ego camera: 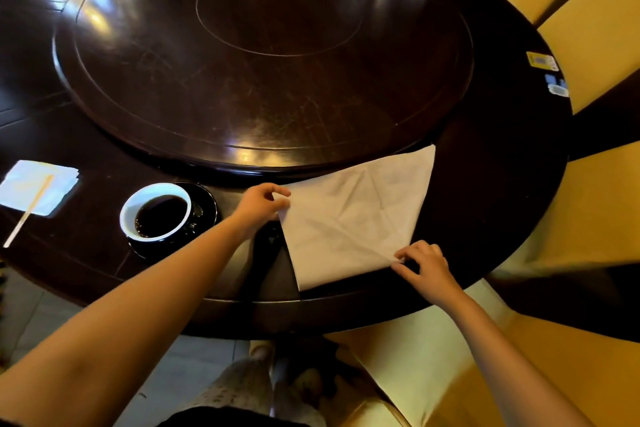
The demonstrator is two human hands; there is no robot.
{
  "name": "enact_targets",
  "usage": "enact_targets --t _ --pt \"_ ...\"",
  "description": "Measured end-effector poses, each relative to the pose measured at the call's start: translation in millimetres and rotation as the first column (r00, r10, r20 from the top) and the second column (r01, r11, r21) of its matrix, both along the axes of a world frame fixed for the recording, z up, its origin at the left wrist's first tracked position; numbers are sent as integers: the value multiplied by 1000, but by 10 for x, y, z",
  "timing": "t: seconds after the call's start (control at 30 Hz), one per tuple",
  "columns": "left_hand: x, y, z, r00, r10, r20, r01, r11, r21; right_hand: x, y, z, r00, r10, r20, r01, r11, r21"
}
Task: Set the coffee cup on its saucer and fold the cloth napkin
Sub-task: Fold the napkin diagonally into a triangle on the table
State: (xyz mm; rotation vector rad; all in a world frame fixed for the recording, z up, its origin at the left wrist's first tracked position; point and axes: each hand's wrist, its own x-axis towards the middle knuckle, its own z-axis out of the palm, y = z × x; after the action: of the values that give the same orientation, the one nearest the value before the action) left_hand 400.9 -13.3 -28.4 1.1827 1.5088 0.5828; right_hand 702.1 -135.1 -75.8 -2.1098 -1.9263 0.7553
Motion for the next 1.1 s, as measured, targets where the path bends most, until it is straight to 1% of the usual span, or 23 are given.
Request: enact_targets --t 0.1,0.17,0.27,0.37,0.43,0.57,0.63,0.7,0.8,0.93,1.0,1.1 --pt "42 157 -108 997 65 -42 -63 997 35 4 23 -3 998 -63 -14 63 998 -21" --pt "68 197 -185 990 67 -124 -57 995 80 -11 56 1 992 -119 -35 118 993 -25" --pt "84 185 -296 966 -13 -260 52 988 142 -38 99 -6 985 -163 -55 161 986 -42" --pt "109 173 -371 909 -101 -404 193 962 194 1 118 -15 989 -149 8 149 986 -74" --pt "132 159 -385 886 -123 -447 233 952 199 59 138 3 992 -111 56 117 986 -118" --pt "178 95 -424 872 -129 -473 256 942 215 192 201 125 981 -37 191 78 973 -216" --pt "212 61 -434 859 -166 -484 287 939 187 285 212 152 966 -45 253 102 971 -216" --pt "253 47 -450 836 -209 -507 322 935 146 372 201 144 956 -103 275 154 973 -174" --pt "308 33 -440 805 -272 -526 361 930 71 424 182 104 933 -222 284 258 962 -94" --pt "325 12 -397 823 -304 -480 338 941 -16 393 166 64 914 -346 214 358 933 -20" --pt "313 -11 -378 828 -313 -466 328 943 -50 372 169 56 910 -374 182 376 926 21" --pt "282 -54 -350 839 -319 -440 313 945 -88 346 200 51 909 -379 176 374 925 60"
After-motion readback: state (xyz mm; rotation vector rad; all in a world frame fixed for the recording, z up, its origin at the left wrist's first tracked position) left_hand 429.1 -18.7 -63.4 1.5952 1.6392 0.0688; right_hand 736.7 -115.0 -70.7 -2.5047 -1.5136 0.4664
